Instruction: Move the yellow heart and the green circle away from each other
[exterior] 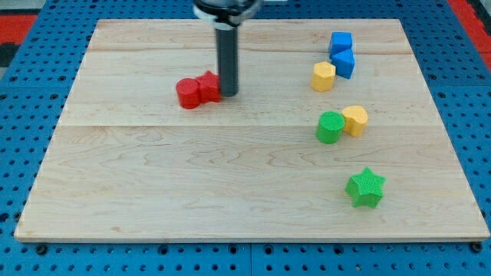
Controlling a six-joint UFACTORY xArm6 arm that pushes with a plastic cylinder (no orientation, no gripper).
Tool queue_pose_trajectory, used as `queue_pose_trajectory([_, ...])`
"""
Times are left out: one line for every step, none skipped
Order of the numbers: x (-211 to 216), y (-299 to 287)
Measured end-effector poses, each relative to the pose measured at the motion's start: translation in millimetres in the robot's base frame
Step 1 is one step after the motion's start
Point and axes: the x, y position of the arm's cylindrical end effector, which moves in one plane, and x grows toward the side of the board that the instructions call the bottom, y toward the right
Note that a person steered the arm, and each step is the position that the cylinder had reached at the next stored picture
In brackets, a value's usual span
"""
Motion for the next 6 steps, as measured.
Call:
queue_pose_trajectory([0.2,64.4])
queue_pose_trajectory([17.6,152.0])
queue_pose_trajectory([42.8,191.8])
queue_pose_trajectory([56.1,198.6])
queue_pose_trajectory([82.5,228.1])
queue_pose_trajectory([95.3,171.9])
